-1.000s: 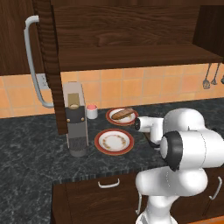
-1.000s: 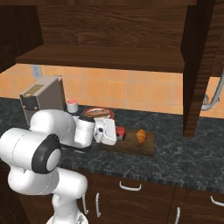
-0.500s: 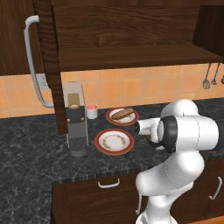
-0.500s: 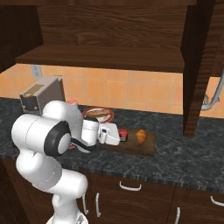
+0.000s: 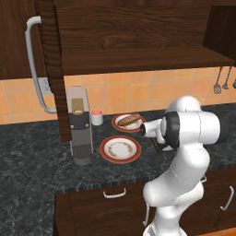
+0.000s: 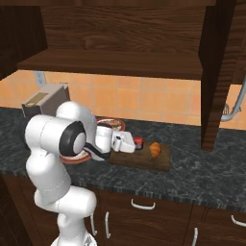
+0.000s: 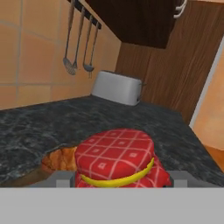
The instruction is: From the different types of pastries on the counter, select a croissant and place it on the cutting board. Then retrieve a jar of jam from the cabinet and place it alongside the croissant on the cutting board.
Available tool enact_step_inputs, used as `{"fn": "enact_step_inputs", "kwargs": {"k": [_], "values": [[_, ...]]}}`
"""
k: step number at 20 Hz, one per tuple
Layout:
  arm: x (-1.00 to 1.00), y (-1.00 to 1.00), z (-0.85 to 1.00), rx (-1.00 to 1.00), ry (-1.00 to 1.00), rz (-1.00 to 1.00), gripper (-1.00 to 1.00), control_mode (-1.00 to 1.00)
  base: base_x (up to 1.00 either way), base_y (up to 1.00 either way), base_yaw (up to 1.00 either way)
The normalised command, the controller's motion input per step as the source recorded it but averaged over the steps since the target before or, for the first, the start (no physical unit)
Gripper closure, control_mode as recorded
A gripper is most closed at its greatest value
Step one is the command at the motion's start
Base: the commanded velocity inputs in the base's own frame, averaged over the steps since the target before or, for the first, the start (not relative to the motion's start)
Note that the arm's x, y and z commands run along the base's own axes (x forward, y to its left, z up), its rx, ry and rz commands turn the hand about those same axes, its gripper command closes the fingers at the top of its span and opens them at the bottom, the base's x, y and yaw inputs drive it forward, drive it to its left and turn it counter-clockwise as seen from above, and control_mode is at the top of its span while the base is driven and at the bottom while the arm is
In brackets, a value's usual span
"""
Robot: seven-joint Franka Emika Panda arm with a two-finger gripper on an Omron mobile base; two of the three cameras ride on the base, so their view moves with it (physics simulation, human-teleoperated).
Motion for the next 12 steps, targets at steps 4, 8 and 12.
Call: {"fn": "enact_step_inputs", "kwargs": {"k": [4, 8, 12], "values": [[0.0, 0.0, -0.46, -0.09, -0.15, -0.05, 1.0, -1.0, 0.0, 0.0, 0.0], [0.0, 0.0, -0.46, -0.09, -0.24, -0.02, 1.0, -1.0, 0.0, 0.0, 0.0], [0.0, 0.02, -0.2, -0.03, -0.12, -0.01, 1.0, -1.0, 0.0, 0.0, 0.0]]}}
